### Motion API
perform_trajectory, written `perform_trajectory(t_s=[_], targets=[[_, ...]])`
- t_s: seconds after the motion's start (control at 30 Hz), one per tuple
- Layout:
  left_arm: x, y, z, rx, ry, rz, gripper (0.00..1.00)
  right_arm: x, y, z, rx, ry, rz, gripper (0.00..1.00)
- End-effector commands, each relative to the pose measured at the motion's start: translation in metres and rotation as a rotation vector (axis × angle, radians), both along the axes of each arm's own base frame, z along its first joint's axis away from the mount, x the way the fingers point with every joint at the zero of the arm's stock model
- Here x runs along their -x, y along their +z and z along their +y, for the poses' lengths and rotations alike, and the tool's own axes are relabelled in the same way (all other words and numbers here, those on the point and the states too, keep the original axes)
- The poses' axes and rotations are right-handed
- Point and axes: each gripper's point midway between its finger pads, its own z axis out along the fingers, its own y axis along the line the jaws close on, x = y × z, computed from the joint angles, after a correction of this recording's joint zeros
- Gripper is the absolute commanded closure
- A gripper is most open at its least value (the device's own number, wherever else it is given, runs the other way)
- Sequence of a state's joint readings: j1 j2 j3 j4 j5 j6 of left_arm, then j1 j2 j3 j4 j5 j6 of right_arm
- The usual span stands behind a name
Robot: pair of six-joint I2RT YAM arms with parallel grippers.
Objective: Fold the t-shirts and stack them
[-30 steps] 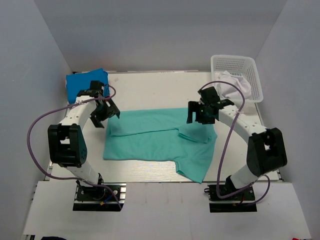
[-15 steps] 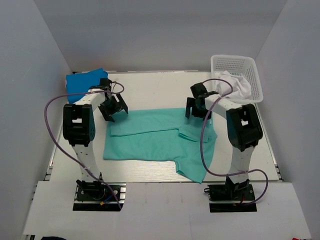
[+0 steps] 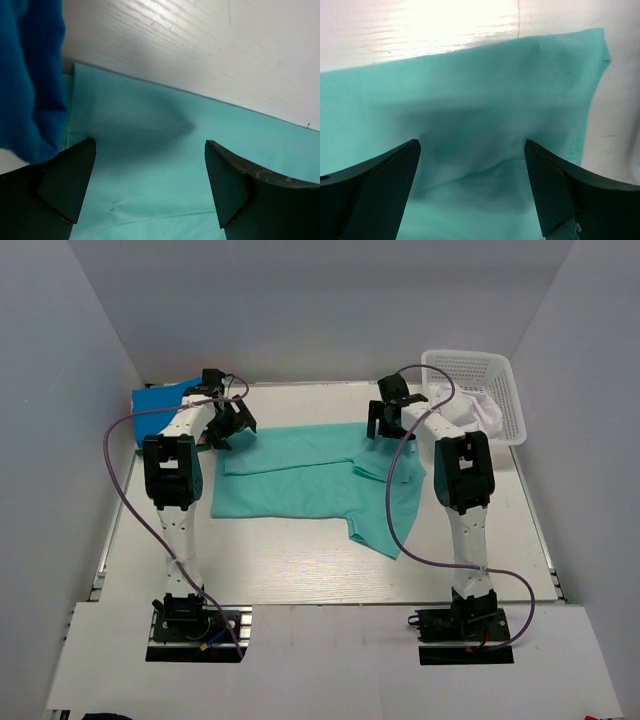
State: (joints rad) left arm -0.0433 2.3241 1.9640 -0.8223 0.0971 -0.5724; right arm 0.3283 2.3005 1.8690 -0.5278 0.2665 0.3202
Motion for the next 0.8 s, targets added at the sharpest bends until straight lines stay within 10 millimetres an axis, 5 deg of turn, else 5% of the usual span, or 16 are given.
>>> perform_trajectory(t_s=[0.0,0.03,0.07,0.13,0.23,0.3,0.33,0.4,0.47,0.5,0.67,0.77], targets=[[-0.013,0.047,-0.003,-0.028,-0.036,-0.104,0.00,-0.015,0.054,0.013,0.009,0.154,-0.104,0.10],[-0.013,0.059,-0.003,-0.031,-0.044,-0.128,0.00,-0.012,0.060,0.021,-0.007,0.191,-0.116,0.10],[-0.005,0.063,0.000,-0.044,-0.038,-0.115,0.00,-0.016,0.094,0.024,-0.016,0.223,-0.193,0.10],[0.007,0.096,0.005,-0.065,-0.024,-0.161,0.00,-0.006,0.103,0.034,-0.032,0.258,-0.201,0.10],[0.057,0.098,0.024,-0.145,0.024,-0.101,0.00,0.013,0.142,0.038,-0.035,0.302,-0.265,0.10],[0.085,0.099,0.036,-0.163,0.076,-0.056,0.00,0.033,0.139,0.034,-0.023,0.311,-0.246,0.10],[0.111,0.080,0.048,-0.201,0.111,0.015,0.00,0.049,0.137,0.030,-0.017,0.301,-0.231,0.10],[0.141,0.085,0.057,-0.233,0.180,0.034,0.00,0.078,0.140,0.028,-0.019,0.296,-0.228,0.10],[0.176,0.061,0.062,-0.257,0.213,0.114,0.00,0.104,0.117,0.021,-0.010,0.285,-0.158,0.10],[0.198,0.053,0.065,-0.249,0.252,0.154,0.00,0.134,0.110,0.020,-0.003,0.307,-0.121,0.10],[0.218,0.032,0.066,-0.214,0.300,0.131,0.02,0.188,0.104,0.007,-0.029,0.304,-0.081,0.10],[0.215,0.026,0.062,-0.184,0.302,0.109,0.13,0.222,0.082,-0.001,-0.025,0.319,-0.019,0.10]])
